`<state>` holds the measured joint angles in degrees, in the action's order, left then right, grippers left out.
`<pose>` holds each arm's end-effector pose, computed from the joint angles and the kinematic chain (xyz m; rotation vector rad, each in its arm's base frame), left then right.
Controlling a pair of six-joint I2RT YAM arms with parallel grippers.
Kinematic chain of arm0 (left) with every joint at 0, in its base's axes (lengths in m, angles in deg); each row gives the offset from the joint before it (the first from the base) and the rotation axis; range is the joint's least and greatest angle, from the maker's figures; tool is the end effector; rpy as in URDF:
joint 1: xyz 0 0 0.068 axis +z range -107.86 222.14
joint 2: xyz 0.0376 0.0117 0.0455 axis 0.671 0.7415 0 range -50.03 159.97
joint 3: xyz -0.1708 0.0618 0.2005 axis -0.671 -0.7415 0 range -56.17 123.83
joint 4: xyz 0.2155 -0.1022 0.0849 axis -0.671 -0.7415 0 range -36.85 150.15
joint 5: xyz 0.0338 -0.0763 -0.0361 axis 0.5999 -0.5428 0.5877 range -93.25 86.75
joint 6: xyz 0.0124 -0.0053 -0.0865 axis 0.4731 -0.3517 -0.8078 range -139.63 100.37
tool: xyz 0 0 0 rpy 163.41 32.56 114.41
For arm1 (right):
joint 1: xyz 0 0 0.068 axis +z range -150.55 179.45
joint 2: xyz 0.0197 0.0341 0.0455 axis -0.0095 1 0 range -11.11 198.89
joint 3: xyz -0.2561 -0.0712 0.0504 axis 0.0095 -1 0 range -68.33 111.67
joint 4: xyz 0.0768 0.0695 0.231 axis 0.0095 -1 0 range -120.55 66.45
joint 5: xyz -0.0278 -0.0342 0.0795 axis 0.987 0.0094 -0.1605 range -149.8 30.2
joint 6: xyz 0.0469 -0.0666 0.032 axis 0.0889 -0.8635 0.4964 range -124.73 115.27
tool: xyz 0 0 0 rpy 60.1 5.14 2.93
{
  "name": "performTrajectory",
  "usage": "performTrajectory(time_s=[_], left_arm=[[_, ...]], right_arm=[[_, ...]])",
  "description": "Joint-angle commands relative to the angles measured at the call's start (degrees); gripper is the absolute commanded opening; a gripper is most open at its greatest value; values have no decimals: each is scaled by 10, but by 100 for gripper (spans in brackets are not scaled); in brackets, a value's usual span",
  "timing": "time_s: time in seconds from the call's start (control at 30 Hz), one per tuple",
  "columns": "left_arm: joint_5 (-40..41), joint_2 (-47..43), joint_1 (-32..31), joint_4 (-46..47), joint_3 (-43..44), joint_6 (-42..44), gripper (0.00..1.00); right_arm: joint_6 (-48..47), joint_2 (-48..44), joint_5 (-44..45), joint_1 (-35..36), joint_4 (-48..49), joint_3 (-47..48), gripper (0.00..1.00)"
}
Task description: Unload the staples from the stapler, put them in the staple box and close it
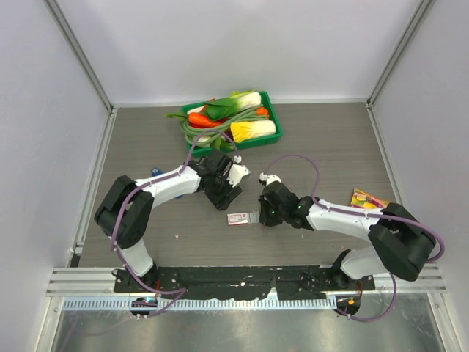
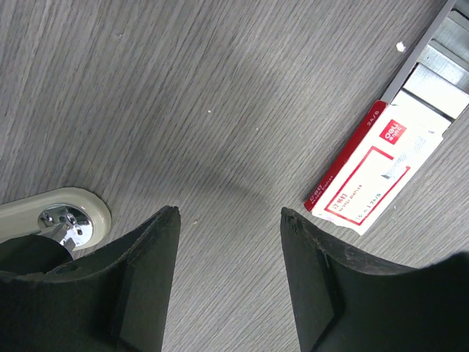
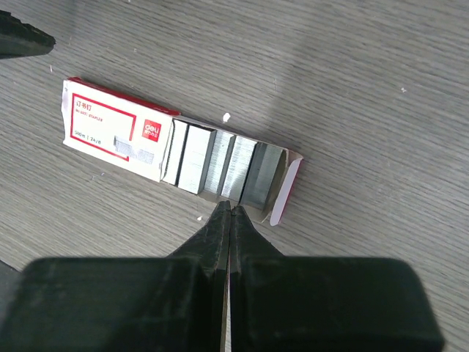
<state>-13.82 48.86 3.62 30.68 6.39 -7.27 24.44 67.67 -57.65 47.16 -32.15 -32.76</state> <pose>0.2633 -0.2277 0.1433 1.2291 2.4570 -0.3808 0.1878 0.2021 0.1331 -0.3942 2.5192 0.5112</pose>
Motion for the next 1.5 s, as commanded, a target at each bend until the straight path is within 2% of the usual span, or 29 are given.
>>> performTrajectory(time_s=[0.0, 0.17, 0.3, 0.47, 0.53, 0.73, 0.8, 1.0, 1.1, 1.47], left_arm=[[-9, -4, -1, 4, 4, 5, 61], [-12, -1, -1, 4, 2, 4, 61], [-15, -3, -1, 3, 4, 2, 61], [-27, -13, -1, 0, -6, 13, 62], [-31, -18, -1, -3, -10, 20, 62], [-40, -30, -1, -11, -24, 37, 62], [-43, -31, -1, -11, -30, 41, 62], [-48, -33, -1, -9, -36, 37, 62], [-51, -31, -1, -4, -39, 31, 62], [-56, -21, -6, 16, -50, 16, 61]], right_arm=[[-1, -7, -2, -2, -1, 23, 1], [-9, -69, 13, -2, -34, 29, 1], [-8, -97, 59, -10, -75, 42, 1], [8, -83, 79, -41, -91, 35, 10], [12, -78, 73, -55, -86, 25, 15], [33, -85, 3, -100, -45, -14, 17], [41, -84, -44, -109, -19, -30, 19], [62, -66, -87, -118, 37, -57, 41], [73, -59, -96, -124, 58, -67, 42], [97, -41, -117, -142, 118, -100, 32]])
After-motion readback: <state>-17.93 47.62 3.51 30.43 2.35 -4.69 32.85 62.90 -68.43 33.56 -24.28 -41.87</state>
